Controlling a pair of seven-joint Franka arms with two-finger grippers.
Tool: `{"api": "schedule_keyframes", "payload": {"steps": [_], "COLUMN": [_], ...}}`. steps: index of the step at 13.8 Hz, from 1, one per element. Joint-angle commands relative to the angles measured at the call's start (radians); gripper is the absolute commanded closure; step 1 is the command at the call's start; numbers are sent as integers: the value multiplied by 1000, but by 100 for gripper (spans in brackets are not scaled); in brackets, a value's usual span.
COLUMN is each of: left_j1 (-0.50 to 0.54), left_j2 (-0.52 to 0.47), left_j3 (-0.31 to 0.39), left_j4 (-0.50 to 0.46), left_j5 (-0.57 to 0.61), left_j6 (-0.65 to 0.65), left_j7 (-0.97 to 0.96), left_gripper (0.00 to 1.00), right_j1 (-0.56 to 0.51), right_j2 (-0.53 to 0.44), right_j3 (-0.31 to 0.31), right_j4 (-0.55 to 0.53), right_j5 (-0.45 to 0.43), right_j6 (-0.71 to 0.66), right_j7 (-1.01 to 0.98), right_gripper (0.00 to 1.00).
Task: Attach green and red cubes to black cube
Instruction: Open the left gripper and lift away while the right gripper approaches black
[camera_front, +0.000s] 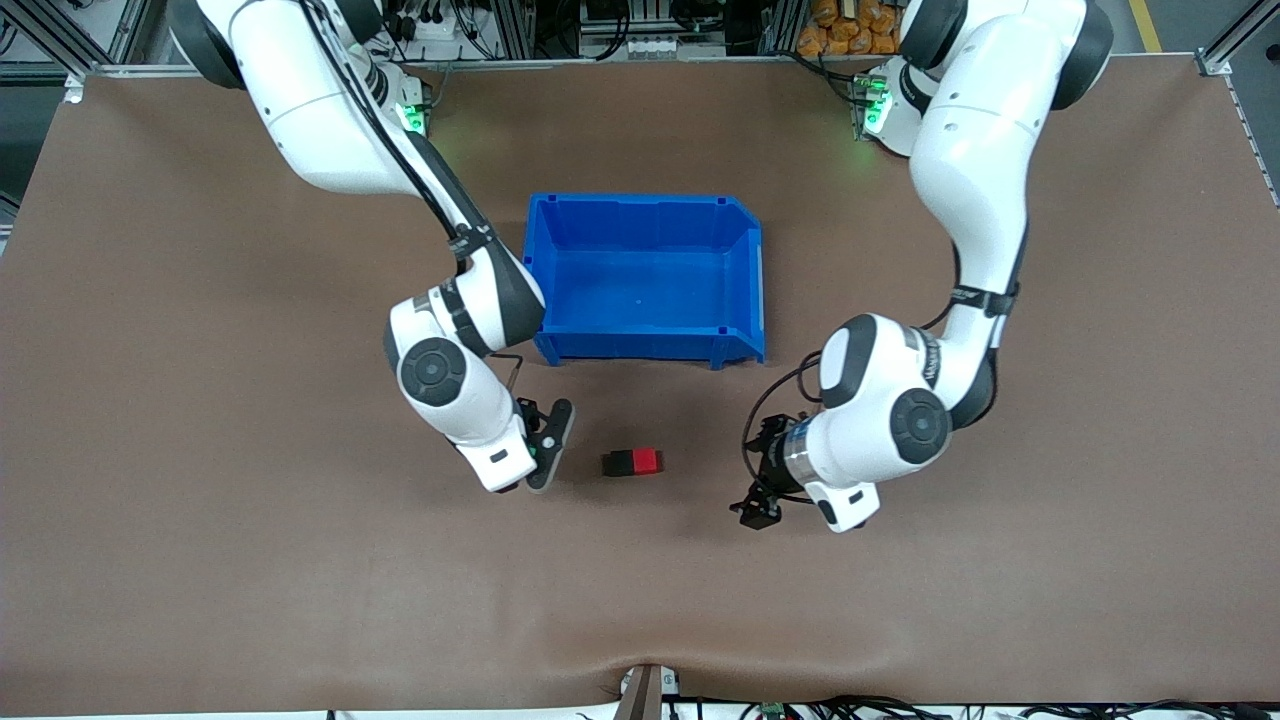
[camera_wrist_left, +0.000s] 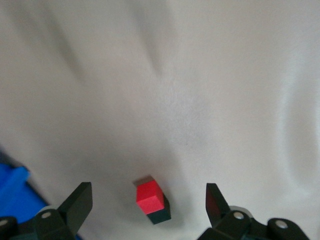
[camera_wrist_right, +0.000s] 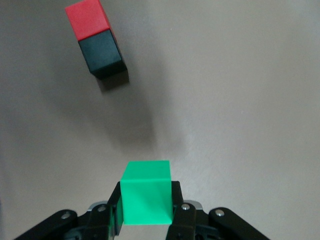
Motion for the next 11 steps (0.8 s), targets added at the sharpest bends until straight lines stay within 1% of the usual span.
{"api": "schedule_keyframes", "payload": {"steps": [1,3,5,7,9,11], "left_j1": [49,86,95,141,195,227], "left_j2": [-86,-128,-175,-227,-293,-345], "left_j3": [1,-6,0,-2,-5,-5], "left_j4": [-22,-22,-24,-22,-22,-22], "left_j5": [36,121,158,182,196,196], "left_j6": [-94,-163,-212,-302,-351,-410], "left_j7": [139,284,398,447,541,587], "left_gripper": [0,0,0,0,0,0], "right_j1": [29,49,56,80,88,91], "right_j2": [66,85,99,106,116,125], "right_j3": [-11,-11,-11,-14,-14,-14], "right_j4": [92,115,120,127,129,134], "right_j5": [-54,-55,-54,-57,-58,-58], "right_j6": [-17,-20,-20,-20,-32,-34], "right_j7": [22,23,43,72,74,74], "right_gripper": [100,100,100,100,100,100]}}
